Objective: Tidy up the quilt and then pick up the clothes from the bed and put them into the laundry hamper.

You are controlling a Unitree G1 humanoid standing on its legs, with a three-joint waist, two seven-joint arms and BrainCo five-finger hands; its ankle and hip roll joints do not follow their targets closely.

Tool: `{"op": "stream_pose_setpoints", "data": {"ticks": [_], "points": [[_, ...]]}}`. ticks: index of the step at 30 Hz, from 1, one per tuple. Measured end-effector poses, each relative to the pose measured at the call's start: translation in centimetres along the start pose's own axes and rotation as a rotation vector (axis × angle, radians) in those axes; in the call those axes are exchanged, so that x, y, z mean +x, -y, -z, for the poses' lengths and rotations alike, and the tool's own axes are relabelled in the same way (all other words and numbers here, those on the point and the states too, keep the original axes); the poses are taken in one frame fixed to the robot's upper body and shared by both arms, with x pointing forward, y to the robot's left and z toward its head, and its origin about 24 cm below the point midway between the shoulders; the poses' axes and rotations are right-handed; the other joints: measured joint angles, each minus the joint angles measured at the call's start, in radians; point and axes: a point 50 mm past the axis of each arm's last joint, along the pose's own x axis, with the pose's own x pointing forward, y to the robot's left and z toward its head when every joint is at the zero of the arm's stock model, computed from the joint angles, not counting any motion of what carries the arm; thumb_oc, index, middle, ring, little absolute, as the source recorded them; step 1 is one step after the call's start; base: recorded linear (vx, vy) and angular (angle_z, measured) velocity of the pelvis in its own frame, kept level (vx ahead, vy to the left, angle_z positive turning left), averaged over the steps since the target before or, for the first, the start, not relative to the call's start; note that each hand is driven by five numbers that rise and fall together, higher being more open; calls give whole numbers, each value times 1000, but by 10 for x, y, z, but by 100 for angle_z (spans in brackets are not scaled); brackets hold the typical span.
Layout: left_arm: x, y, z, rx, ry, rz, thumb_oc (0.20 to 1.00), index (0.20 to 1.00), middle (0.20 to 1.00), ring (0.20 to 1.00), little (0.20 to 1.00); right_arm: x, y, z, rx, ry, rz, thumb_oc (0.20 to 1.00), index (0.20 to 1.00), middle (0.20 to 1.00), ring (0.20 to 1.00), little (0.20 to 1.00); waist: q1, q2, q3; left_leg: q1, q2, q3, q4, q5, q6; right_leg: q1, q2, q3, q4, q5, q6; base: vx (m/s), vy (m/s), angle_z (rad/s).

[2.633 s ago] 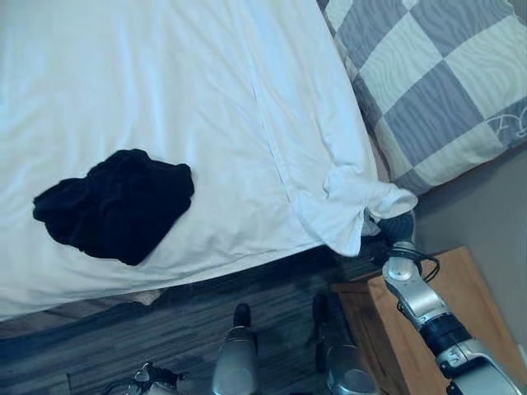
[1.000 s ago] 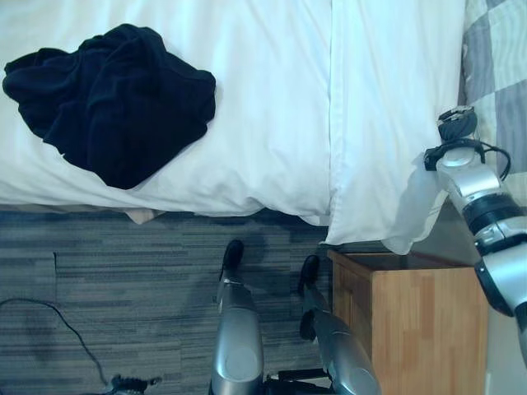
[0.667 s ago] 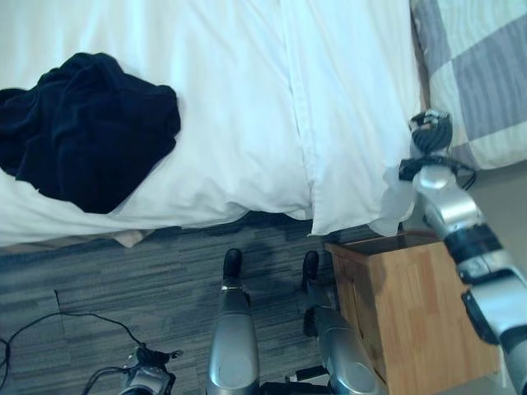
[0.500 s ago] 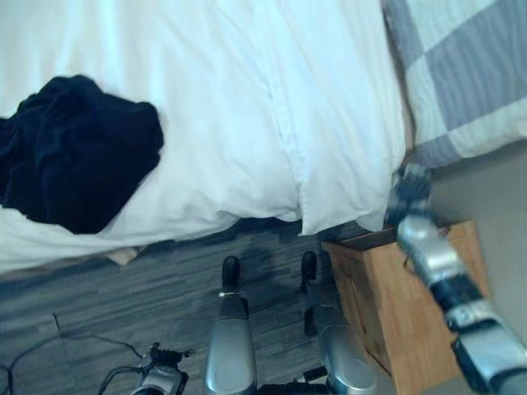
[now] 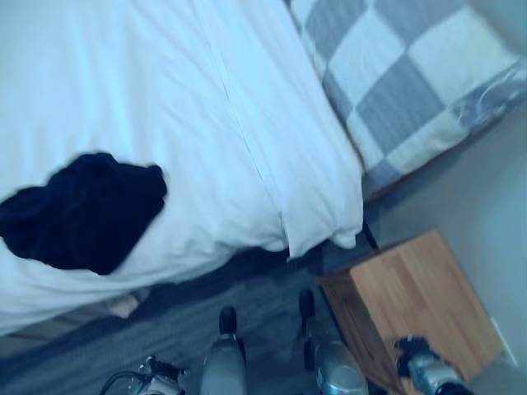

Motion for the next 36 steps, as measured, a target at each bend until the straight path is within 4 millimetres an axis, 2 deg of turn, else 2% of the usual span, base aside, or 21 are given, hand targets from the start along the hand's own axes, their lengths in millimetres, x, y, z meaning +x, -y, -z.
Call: {"op": "stream_pose_setpoints", "data": {"ticks": [1,4,6,8,12,14,15,17,18,20,21,24,25,27,29,30,31,32,33,34,36], "points": [[-1,6,2,11,-14,14,1000,1000,1000,1000,1000,-1,-9,16,-10,-66,-25,1000,1000,1000,1000,1000,1,5,-23,21,-5,1,-14,1,2,18,-5,-3,0,-1,0,164,296,2],[-9,34,11,58,-43,92,1000,1000,1000,1000,1000,-10,-23,77,-58,-317,-55,1000,1000,1000,1000,1000,-4,66,-101,114,-23,2,-89,14,22,80,-21,-10,2,-14,-1,145,198,0],[-13,45,12,56,-42,127,1000,1000,1000,1000,1000,-16,-21,103,-37,-436,-58,1000,1000,1000,1000,1000,-17,117,-129,179,-28,2,-143,25,23,118,-25,-15,4,-20,6,124,100,1],[-15,50,11,48,-40,147,1000,1000,1000,1000,1000,-19,-21,113,-41,-467,-71,1000,1000,1000,1000,1000,-38,159,-141,206,-24,0,-167,30,22,133,-21,-19,5,-34,11,139,-4,0],[-17,54,7,47,-39,166,1000,1000,1000,1000,1000,-13,-8,108,-56,-426,-63,1000,1000,1000,1000,1000,-61,207,-146,246,-2,-5,-174,42,4,166,1,-29,1,-37,9,161,-95,1],[-17,55,8,4,-60,153,1000,1000,1000,1000,1000,-4,13,92,-79,-349,-44,1000,1000,1000,1000,1000,-70,222,-146,251,25,-9,-156,38,-7,182,26,-43,8,-51,-4,138,-103,10],[-16,52,7,-68,-86,146,1000,1000,1000,1000,1000,-1,19,84,-93,-316,-50,1000,1000,1000,1000,1000,-74,218,-133,232,33,-14,-101,22,-20,172,30,-47,37,-71,-30,2,92,25],[-15,49,10,-158,-138,141,1000,1000,1000,1000,1000,5,23,57,-88,-226,-60,1000,1000,1000,1000,1000,-67,199,-109,122,20,-43,113,30,-38,154,21,-43,84,-101,-36,-2,250,12],[-15,50,7,-196,-151,163,1000,1000,1000,1000,1000,8,31,47,-89,-199,-40,1000,1000,1000,1000,1000,-58,168,-98,50,20,-69,221,54,-45,125,5,-28,116,-105,-43,63,349,-21],[-18,59,20,-286,-220,208,1000,1000,1000,1000,1000,11,43,32,-83,-159,-10,1000,1000,1000,1000,1000,-54,184,-92,35,41,-79,203,3,-22,102,-1,-33,131,-102,-48,105,401,-31],[-22,67,30,-374,-299,239,1000,1000,1000,1000,1000,13,57,32,-85,-162,19,1000,1000,1000,1000,1000,-55,211,-91,37,72,-95,160,-19,-32,90,0,-37,131,-103,-47,99,354,-17],[-25,72,48,-651,-490,262,1000,1000,1000,1000,1000,12,59,41,-49,-211,-9,1000,1000,1000,1000,1000,-51,209,-86,56,107,-214,-7,-25,-41,34,-8,7,112,-104,-44,157,507,-23],[-29,78,49,-670,-509,279,1000,1000,1000,1000,1000,12,64,46,-52,-227,-2,1000,1000,1000,1000,1000,-52,218,-81,73,120,-221,-44,-55,-6,29,-12,27,93,-105,-41,165,522,-13],[-30,82,41,-673,-473,283,1000,1000,1000,1000,1000,10,66,58,-33,-257,1,1000,1000,1000,1000,1000,-50,235,-55,65,103,-193,-54,-49,-28,27,-41,35,88,-115,-25,164,610,18],[-25,75,40,-582,-400,245,1000,1000,1000,1000,1000,4,44,84,15,-358,-60,1000,1000,1000,1000,1000,-20,241,-26,50,113,-149,-58,-31,-23,-16,-14,56,317,-160,-8,163,663,48],[-20,64,46,-519,-383,211,1000,1000,1000,1000,1000,-1,31,96,43,-398,-79,1000,1000,1000,1000,1000,-26,208,-30,45,94,-131,-64,-59,-49,1,-31,37,356,-213,-48,196,682,81],[-16,53,45,-480,-360,185,1000,1000,1000,1000,1000,-5,20,103,53,-416,-90,1000,1000,1000,1000,1000,-33,141,-40,13,47,-125,31,-39,-20,16,-103,24,319,-271,26,194,708,62],[-19,61,51,-460,-366,211,1000,1000,1000,1000,1000,-2,29,99,58,-397,-45,1000,1000,1000,1000,1000,-20,177,-30,-14,41,-133,171,-77,-6,30,-108,17,302,-269,30,185,725,41],[-21,66,51,-441,-353,227,1000,1000,1000,1000,1000,0,36,97,50,-374,-12,1000,1000,1000,1000,1000,-29,197,-26,-1,36,-141,164,-99,11,52,-123,-2,279,-258,15,106,476,23],[-21,67,49,-367,-310,223,1000,1000,1000,1000,1000,1,47,95,29,-357,32,1000,1000,1000,1000,1000,-41,198,-24,14,-14,-127,144,-90,-2,67,-181,12,260,-234,-25,121,475,22],[-17,58,33,-182,-129,170,1000,1000,1000,1000,1000,5,54,80,-12,-284,57,1000,1000,1000,1000,1000,-23,250,-16,18,-34,-72,117,-79,18,1,-200,-25,307,-30,-82,153,445,-21]]}}
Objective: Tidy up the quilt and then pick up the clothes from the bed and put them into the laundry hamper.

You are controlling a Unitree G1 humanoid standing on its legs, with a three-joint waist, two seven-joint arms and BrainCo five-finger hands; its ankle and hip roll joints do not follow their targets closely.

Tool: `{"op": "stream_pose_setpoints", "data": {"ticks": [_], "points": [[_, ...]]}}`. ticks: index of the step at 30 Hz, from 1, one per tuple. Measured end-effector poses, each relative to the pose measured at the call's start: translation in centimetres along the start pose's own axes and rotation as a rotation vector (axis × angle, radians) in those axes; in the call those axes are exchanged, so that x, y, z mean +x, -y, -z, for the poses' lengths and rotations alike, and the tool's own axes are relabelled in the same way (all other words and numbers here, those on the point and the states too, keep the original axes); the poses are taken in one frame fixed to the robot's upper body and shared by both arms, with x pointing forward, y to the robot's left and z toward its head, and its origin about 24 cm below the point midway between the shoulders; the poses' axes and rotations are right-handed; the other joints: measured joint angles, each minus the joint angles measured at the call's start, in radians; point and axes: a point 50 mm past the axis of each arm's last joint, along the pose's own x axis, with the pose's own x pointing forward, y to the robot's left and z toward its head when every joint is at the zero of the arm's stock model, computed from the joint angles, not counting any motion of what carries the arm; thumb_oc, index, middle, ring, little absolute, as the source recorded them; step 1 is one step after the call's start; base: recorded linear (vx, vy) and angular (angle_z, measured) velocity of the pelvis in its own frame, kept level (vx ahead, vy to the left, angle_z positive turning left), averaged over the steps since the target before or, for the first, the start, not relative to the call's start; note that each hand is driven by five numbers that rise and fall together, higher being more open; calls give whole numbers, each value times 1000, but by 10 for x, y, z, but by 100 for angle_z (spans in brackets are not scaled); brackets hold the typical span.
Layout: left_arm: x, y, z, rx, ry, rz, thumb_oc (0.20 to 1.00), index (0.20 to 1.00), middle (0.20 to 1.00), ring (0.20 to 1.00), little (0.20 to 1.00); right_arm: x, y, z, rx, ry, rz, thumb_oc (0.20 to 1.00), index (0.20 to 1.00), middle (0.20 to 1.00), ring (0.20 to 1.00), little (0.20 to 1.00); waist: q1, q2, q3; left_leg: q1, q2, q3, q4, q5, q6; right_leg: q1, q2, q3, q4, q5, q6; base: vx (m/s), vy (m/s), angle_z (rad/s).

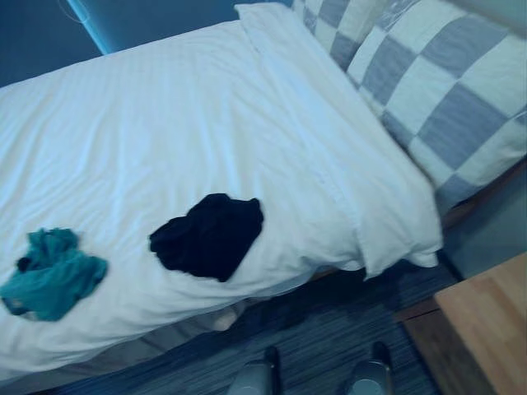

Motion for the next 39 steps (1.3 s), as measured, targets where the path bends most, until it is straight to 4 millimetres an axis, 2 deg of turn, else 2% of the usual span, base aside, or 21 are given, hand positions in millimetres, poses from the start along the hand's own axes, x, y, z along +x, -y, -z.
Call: {"op": "stream_pose_setpoints", "data": {"ticks": [1,2,3,4,6,8,10,11,13,14,17,21,25,27,29,31,32,33,34,36,39], "points": [[1,-4,-2,31,30,-18,1000,1000,1000,1000,1000,-1,-4,-7,-27,27,-2,1000,1000,1000,1000,1000,5,8,-3,13,-2,20,-29,12,17,-32,-3,-14,17,55,-12,156,324,-62],[2,-13,-5,50,51,-44,1000,1000,1000,1000,1000,-5,-15,-19,-65,80,-21,1000,1000,1000,1000,1000,6,13,0,54,-3,51,-95,39,38,-72,19,-8,65,59,15,115,224,-69],[3,-18,-6,44,43,-53,1000,1000,1000,1000,1000,-8,-25,-27,-90,116,-41,1000,1000,1000,1000,1000,3,18,1,82,4,63,-141,57,40,-91,66,-3,104,-7,52,41,208,-80],[5,-29,-4,23,16,-69,1000,1000,1000,1000,1000,-13,-40,-39,-136,181,-74,1000,1000,1000,1000,1000,-13,33,-7,117,26,69,-229,99,36,-108,188,-12,142,-97,66,-45,126,-48],[5,-36,-12,17,18,-81,1000,1000,1000,1000,1000,-17,-47,-48,-153,221,-89,1000,1000,1000,1000,1000,-36,20,-9,125,21,74,-280,129,38,-123,257,-48,151,-144,56,-75,75,-18],[1,-46,-54,0,106,-116,1000,1000,1000,1000,1000,-23,-53,-67,-197,283,-94,1000,1000,1000,1000,1000,-59,-34,25,122,-16,88,-341,173,74,-188,355,-111,108,-175,24,-40,-40,-8],[-6,-39,-79,2,169,-136,1000,1000,1000,1000,1000,-25,-54,-72,-266,320,-83,1000,1000,1000,1000,1000,-94,-42,37,114,-23,57,-348,173,66,-193,402,-59,41,-168,22,18,-34,54],[-12,-30,-97,9,234,-123,1000,1000,1000,1000,1000,-24,-57,-64,-299,310,-85,1000,1000,1000,1000,1000,-104,-55,36,121,-36,34,-350,177,72,-175,394,-61,5,-161,24,54,62,69],[-19,-13,-103,-4,252,-119,1000,1000,1000,1000,1000,-22,-58,-55,-290,278,-71,1000,1000,1000,1000,1000,-104,-63,37,114,-33,26,-312,131,42,-133,353,-147,-31,-78,-29,75,181,67],[-20,-9,-103,-3,246,-122,1000,1000,1000,1000,1000,-21,-56,-52,-209,249,-72,1000,1000,1000,1000,1000,-116,-64,38,99,9,144,-239,82,22,-96,345,-189,-78,-48,-121,84,227,73],[-13,-15,-81,-15,186,-152,1000,1000,1000,1000,1000,-18,-35,-64,-24,236,-56,1000,1000,1000,1000,1000,-105,-57,37,112,116,172,-201,80,-9,-17,346,-203,-134,-68,-116,150,260,32],[-6,-6,-36,-200,-28,-109,1000,1000,1000,1000,1000,-18,-2,-86,9,321,20,1000,1000,1000,1000,1000,-85,-16,12,157,189,119,-289,142,-61,7,346,-160,-165,-76,-114,153,254,-28],[-4,-9,-20,-87,-62,-196,1000,1000,1000,1000,1000,-14,-4,-72,-73,290,28,1000,1000,1000,1000,1000,-79,-15,-8,153,279,28,-277,187,-116,28,325,-137,-188,-78,-107,86,426,-6],[-5,-10,-22,-50,-66,-218,1000,1000,1000,1000,1000,-11,-1,-63,-89,268,35,1000,1000,1000,1000,1000,-82,-18,-11,138,294,-14,-253,189,-115,23,286,-128,-179,-71,-62,45,547,-6],[-5,-11,-22,-41,-90,-222,1000,1000,1000,1000,1000,-8,5,-54,-121,238,59,1000,1000,1000,1000,1000,-83,-4,-19,127,292,-24,-234,236,-86,6,250,-104,-151,-72,-10,102,794,-15],[-5,-11,-23,-78,-110,-212,1000,1000,1000,1000,1000,-5,10,-44,-93,209,80,1000,1000,1000,1000,1000,-84,1,-26,120,248,-48,-208,183,-124,-6,207,-77,-118,-83,40,100,722,12],[-5,-10,-20,-113,-134,-198,1000,1000,1000,1000,1000,-3,12,-32,-71,167,94,1000,1000,1000,1000,1000,-85,-7,-35,129,192,-57,-227,112,-96,-6,161,-52,-113,-87,57,36,314,42],[-5,-10,-18,-108,-145,-196,1000,1000,1000,1000,1000,-1,13,-26,-67,146,103,1000,1000,1000,1000,1000,-86,-3,-38,134,178,-63,-240,74,-112,-6,137,-35,-117,-87,61,124,664,40],[-3,-14,-15,-106,-152,-198,1000,1000,1000,1000,1000,-2,3,-23,-63,137,84,1000,1000,1000,1000,1000,-81,-34,-35,144,131,-60,-256,88,-118,-12,108,18,-109,-87,80,127,689,47],[0,-25,0,-68,-174,-212,1000,1000,1000,1000,1000,-3,-11,-13,-55,115,71,1000,1000,1000,1000,1000,-74,-72,-39,106,51,-80,-188,42,-64,22,46,48,-110,-53,87,96,678,50],[2,-24,16,32,-148,-205,1000,1000,1000,1000,1000,-5,-14,-16,-54,138,77,1000,1000,1000,1000,1000,-36,-36,-41,105,27,-40,-153,21,-26,-1,16,-16,-75,111,24,63,374,3]]}}
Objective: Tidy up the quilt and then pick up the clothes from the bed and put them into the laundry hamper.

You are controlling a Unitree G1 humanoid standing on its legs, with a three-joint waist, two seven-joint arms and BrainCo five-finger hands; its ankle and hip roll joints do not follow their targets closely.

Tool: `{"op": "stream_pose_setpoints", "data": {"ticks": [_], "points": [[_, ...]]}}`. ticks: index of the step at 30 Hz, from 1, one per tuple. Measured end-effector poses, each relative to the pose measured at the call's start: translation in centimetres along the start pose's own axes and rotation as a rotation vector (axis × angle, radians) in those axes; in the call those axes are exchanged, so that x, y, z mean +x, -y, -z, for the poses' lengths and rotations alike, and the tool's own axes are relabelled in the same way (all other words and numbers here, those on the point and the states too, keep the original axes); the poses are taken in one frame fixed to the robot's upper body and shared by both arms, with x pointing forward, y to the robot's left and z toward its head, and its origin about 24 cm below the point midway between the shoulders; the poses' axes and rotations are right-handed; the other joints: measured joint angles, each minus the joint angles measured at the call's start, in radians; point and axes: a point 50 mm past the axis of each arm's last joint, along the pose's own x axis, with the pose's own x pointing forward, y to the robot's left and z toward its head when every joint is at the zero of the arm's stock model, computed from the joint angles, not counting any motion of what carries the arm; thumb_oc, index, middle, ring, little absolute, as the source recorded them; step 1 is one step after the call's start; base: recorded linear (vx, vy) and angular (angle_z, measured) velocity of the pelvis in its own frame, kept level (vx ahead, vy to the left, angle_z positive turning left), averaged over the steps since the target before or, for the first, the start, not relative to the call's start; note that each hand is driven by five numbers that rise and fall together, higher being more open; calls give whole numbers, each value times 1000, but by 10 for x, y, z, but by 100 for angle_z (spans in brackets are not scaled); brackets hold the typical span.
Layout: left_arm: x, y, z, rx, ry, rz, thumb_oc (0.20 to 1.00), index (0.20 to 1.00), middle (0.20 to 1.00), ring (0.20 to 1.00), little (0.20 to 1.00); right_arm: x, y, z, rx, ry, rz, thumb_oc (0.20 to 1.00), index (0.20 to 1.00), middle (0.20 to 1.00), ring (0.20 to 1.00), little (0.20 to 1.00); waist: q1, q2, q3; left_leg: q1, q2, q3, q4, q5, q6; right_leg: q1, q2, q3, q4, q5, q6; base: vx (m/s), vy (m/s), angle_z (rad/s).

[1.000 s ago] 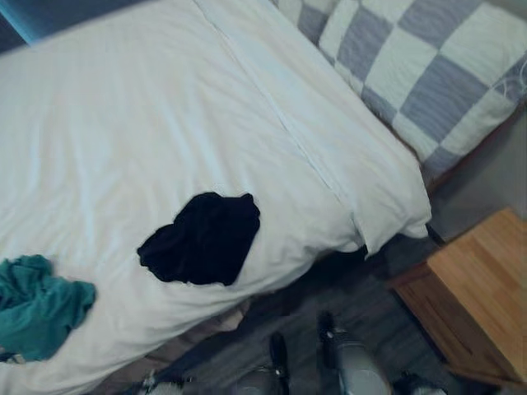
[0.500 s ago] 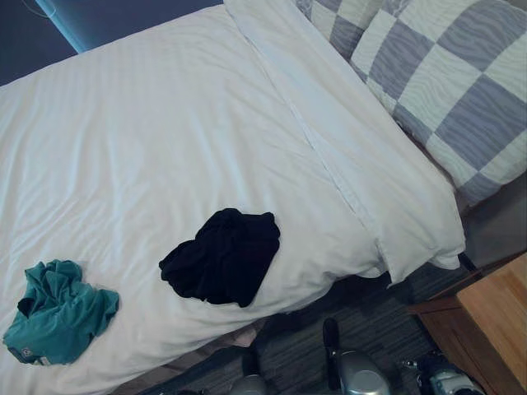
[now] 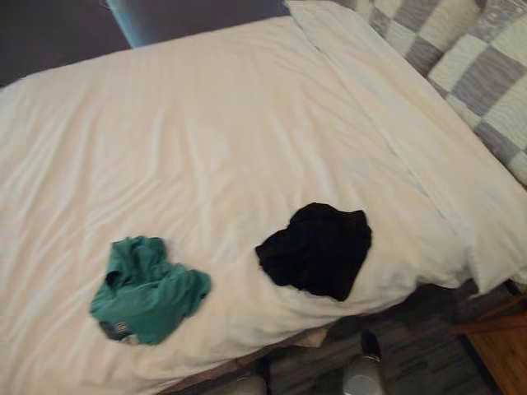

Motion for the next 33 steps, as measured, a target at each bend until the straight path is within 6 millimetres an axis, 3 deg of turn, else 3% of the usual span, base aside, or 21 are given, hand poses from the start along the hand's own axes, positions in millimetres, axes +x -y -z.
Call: {"op": "stream_pose_setpoints", "data": {"ticks": [1,2,3,5,6,7,8,9,11,16,17,18,19,21,25,26,27,30,33], "points": [[1,-2,2,19,13,-2,1000,1000,1000,1000,1000,0,-2,-5,4,15,-5,1000,1000,1000,1000,1000,17,10,-2,0,-6,16,-6,4,17,-16,-1,-11,1,62,-2,125,376,-25],[3,-4,5,37,20,2,1000,1000,1000,1000,1000,-2,-5,-12,6,37,-12,1000,1000,1000,1000,1000,24,14,1,10,-10,25,-21,9,34,-34,-1,-19,16,75,16,98,212,-49],[4,-3,11,49,16,21,1000,1000,1000,1000,1000,-4,-12,-23,-1,76,-29,1000,1000,1000,1000,1000,33,26,5,38,-5,42,-62,22,53,-65,38,-25,94,-31,60,93,176,-49],[7,-5,24,62,-13,37,1000,1000,1000,1000,1000,-9,-23,-32,-14,118,-58,1000,1000,1000,1000,1000,26,45,-10,56,22,54,-116,55,63,-82,155,-69,201,-194,53,57,125,-26],[8,-6,25,62,-16,46,1000,1000,1000,1000,1000,-11,-30,-36,11,124,-76,1000,1000,1000,1000,1000,26,26,-14,64,14,62,-143,76,67,-85,216,-122,248,-267,30,3,76,-25],[7,-3,24,52,-12,66,1000,1000,1000,1000,1000,-13,-33,-42,19,130,-87,1000,1000,1000,1000,1000,29,13,-17,69,11,77,-166,90,68,-81,284,-161,226,-328,-36,-43,23,-31],[5,2,21,52,-4,83,1000,1000,1000,1000,1000,-13,-32,-45,24,134,-88,1000,1000,1000,1000,1000,27,7,-18,65,8,87,-182,103,57,-63,325,-167,153,-335,-51,-102,-34,-19],[3,4,13,50,20,92,1000,1000,1000,1000,1000,-12,-29,-44,24,128,-83,1000,1000,1000,1000,1000,18,-4,-11,64,4,84,-182,109,50,-35,328,-179,99,-332,-72,-78,-49,1],[-4,12,-5,51,77,121,1000,1000,1000,1000,1000,-10,-25,-41,15,113,-75,1000,1000,1000,1000,1000,11,3,-5,44,12,84,-169,121,37,-28,346,-177,67,-299,-76,-25,-19,4],[-12,19,-24,72,150,92,1000,1000,1000,1000,1000,-8,-21,-36,22,78,-68,1000,1000,1000,1000,1000,4,1,2,0,19,91,-85,116,21,-32,352,-161,45,-303,-90,49,87,-10],[-11,16,-25,0,124,113,1000,1000,1000,1000,1000,-8,-20,-41,24,75,-63,1000,1000,1000,1000,1000,6,-14,18,-8,9,50,-26,106,-10,-16,364,-90,34,-313,-106,128,259,-42],[-9,15,-21,-61,83,138,1000,1000,1000,1000,1000,-8,-19,-44,62,54,-56,1000,1000,1000,1000,1000,27,-48,29,-19,-14,10,45,110,-4,6,361,-8,23,-302,-136,54,176,-124],[-10,25,-6,-109,11,185,1000,1000,1000,1000,1000,-6,-10,-50,82,54,-24,1000,1000,1000,1000,1000,61,-65,19,-16,-21,6,73,98,-7,39,335,26,-37,-265,-129,41,196,-148],[-14,39,13,-117,-80,225,1000,1000,1000,1000,1000,-2,9,-53,77,87,38,1000,1000,1000,1000,1000,42,-22,-3,-23,32,-1,47,84,-10,78,330,-19,-108,-228,-120,-1,193,-75],[-14,33,-4,-119,-40,212,1000,1000,1000,1000,1000,1,16,-41,92,36,65,1000,1000,1000,1000,1000,4,16,-25,-33,63,21,-36,99,11,83,319,-39,-145,-201,-104,-63,232,14],[-15,33,-7,-104,-24,213,1000,1000,1000,1000,1000,1,17,-36,96,18,67,1000,1000,1000,1000,1000,4,34,-36,-28,63,33,-60,113,26,75,327,-41,-143,-201,-93,-51,211,15],[-16,35,-10,-95,-14,219,1000,1000,1000,1000,1000,2,18,-29,103,-5,71,1000,1000,1000,1000,1000,1,70,-47,-8,79,43,-119,111,5,64,341,-41,-142,-199,-76,-35,147,7],[-15,33,-7,-92,-36,230,1000,1000,1000,1000,1000,-1,4,-27,143,-26,30,1000,1000,1000,1000,1000,6,31,-43,19,34,56,-181,150,16,58,305,-22,-140,-190,-38,-6,138,2],[-14,35,-1,-89,-63,259,1000,1000,1000,1000,1000,-3,-5,-23,152,-51,11,1000,1000,1000,1000,1000,8,25,-45,41,0,54,-206,159,31,84,269,-25,-174,-177,-10,3,118,8]]}}
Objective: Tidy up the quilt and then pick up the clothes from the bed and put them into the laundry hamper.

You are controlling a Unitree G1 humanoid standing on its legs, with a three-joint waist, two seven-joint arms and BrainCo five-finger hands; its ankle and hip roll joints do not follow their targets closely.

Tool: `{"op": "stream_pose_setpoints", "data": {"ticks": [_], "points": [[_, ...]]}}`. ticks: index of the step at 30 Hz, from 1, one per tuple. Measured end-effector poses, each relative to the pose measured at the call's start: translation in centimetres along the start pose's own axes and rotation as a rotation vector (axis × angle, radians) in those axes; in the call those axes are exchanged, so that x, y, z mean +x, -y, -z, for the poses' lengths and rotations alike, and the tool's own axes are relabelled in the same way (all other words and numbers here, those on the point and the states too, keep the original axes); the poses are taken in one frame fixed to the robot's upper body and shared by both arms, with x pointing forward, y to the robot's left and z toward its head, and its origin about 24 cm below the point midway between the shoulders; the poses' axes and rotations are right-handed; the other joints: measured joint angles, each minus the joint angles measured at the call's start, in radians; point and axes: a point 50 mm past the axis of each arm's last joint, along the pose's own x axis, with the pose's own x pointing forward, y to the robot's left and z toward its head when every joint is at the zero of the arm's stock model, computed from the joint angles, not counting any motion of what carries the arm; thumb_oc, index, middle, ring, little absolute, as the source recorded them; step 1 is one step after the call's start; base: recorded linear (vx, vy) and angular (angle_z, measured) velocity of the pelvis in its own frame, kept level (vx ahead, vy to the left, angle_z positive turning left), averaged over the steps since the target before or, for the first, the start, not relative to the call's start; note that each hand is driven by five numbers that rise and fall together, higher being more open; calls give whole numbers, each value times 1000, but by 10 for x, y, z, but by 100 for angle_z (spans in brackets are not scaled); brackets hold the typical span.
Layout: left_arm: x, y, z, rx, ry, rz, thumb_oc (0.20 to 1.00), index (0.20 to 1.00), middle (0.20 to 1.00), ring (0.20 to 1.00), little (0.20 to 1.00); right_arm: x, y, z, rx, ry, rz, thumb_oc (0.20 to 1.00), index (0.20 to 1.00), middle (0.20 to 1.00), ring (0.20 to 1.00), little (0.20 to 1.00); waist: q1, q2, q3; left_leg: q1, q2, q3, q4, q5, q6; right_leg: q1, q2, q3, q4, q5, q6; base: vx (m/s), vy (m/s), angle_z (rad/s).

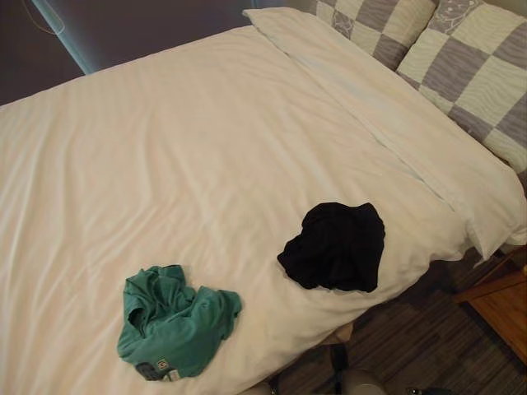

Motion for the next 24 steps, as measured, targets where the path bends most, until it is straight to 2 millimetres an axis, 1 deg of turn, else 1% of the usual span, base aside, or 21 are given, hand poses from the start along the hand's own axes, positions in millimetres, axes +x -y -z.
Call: {"op": "stream_pose_setpoints", "data": {"ticks": [2,4,6,8,10,12,13,14,15,16,17,18,19,20,21,22,23,24], "points": [[1,-1,3,1,-2,-4,1000,1000,1000,1000,1000,-2,-7,-1,2,2,-18,1000,1000,1000,1000,1000,0,3,1,5,-18,-2,0,0,5,26,-19,-5,-37,17,26,6,69,6],[2,-1,9,4,-1,-12,1000,1000,1000,1000,1000,-4,-11,1,6,-3,-25,1000,1000,1000,1000,1000,0,5,-1,12,-21,-2,-6,-4,6,45,-24,-8,-62,25,37,7,41,1],[3,-1,11,-3,14,-26,1000,1000,1000,1000,1000,-4,-11,1,42,-16,-5,1000,1000,1000,1000,1000,0,10,-4,12,-19,-3,-6,-7,4,46,-22,-13,-62,25,37,0,0,0],[3,-2,9,-32,41,-52,1000,1000,1000,1000,1000,-3,-9,3,86,-31,23,1000,1000,1000,1000,1000,-1,12,-5,11,-13,-2,-6,-12,7,46,-20,-16,-61,26,36,5,10,3],[2,-2,4,-129,49,-53,1000,1000,1000,1000,1000,-2,-2,7,165,-69,59,1000,1000,1000,1000,1000,0,11,-5,8,-5,-2,-7,-12,7,48,-14,-17,-61,26,33,0,0,0],[1,-1,4,-202,22,-35,1000,1000,1000,1000,1000,-1,2,10,211,-96,79,1000,1000,1000,1000,1000,-1,10,-6,6,-1,-1,-7,-13,6,49,-10,-17,-61,26,32,19,-42,0],[1,1,8,-321,-58,3,1000,1000,1000,1000,1000,1,7,15,265,-131,103,1000,1000,1000,1000,1000,-1,8,-10,7,3,-2,-7,-13,6,51,-5,-18,-61,24,30,21,-41,-2],[1,2,12,-390,-113,17,1000,1000,1000,1000,1000,1,9,18,297,-153,112,1000,1000,1000,1000,1000,-1,6,-12,9,5,-2,-6,-13,7,52,-3,-19,-61,24,30,49,-57,-2],[0,5,20,-484,-209,37,1000,1000,1000,1000,1000,2,11,25,334,-190,118,1000,1000,1000,1000,1000,-1,1,-19,11,9,-2,-6,-13,6,56,1,-20,-61,24,25,54,-62,2],[0,7,24,-564,-268,43,1000,1000,1000,1000,1000,2,11,31,378,-220,119,1000,1000,1000,1000,1000,0,-3,-23,12,11,-5,-6,-14,5,58,3,-24,-61,23,22,79,-111,7],[-2,11,36,-734,-405,56,1000,1000,1000,1000,1000,1,11,43,463,-300,121,1000,1000,1000,1000,1000,1,-11,-33,14,14,-9,-6,-16,2,62,6,-26,-61,21,17,46,-75,9],[-3,14,43,-814,-473,56,1000,1000,1000,1000,1000,1,11,50,515,-342,124,1000,1000,1000,1000,1000,2,-15,-38,15,17,-10,-6,-15,0,64,8,-28,-61,21,16,58,-92,10],[-5,18,54,-990,-614,56,1000,1000,1000,1000,1000,0,11,61,640,-425,131,1000,1000,1000,1000,1000,6,-24,-43,18,19,-14,-5,-10,-8,69,12,-30,-61,22,16,50,-62,10],[-6,21,60,-1084,-681,56,1000,1000,1000,1000,1000,-1,12,68,715,-466,145,1000,1000,1000,1000,1000,10,-29,-43,20,21,-17,-6,-10,-9,72,13,-34,-61,21,15,77,-95,11],[-6,22,68,-1221,-770,41,1000,1000,1000,1000,1000,-2,13,78,842,-529,165,1000,1000,1000,1000,1000,23,-35,-41,29,22,-19,-6,-11,-10,82,14,-38,-61,17,10,51,-61,5],[-6,22,73,-1317,-817,24,1000,1000,1000,1000,1000,-2,14,85,921,-562,180,1000,1000,1000,1000,1000,26,-39,-44,31,24,-19,-6,-15,-14,84,15,-40,-61,15,11,61,-88,5],[-5,19,80,-1464,-865,-5,1000,1000,1000,1000,1000,-3,16,91,1018,-595,209,1000,1000,1000,1000,1000,31,-45,-46,32,24,-21,-6,-20,-7,87,15,-43,-61,11,10,33,-57,3],[-3,15,83,-1553,-868,-34,1000,1000,1000,1000,1000,-2,22,94,1093,-600,236,1000,1000,1000,1000,1000,35,-48,-46,31,24,-23,-6,-24,-12,87,15,-43,-61,10,10,42,-75,4]]}}
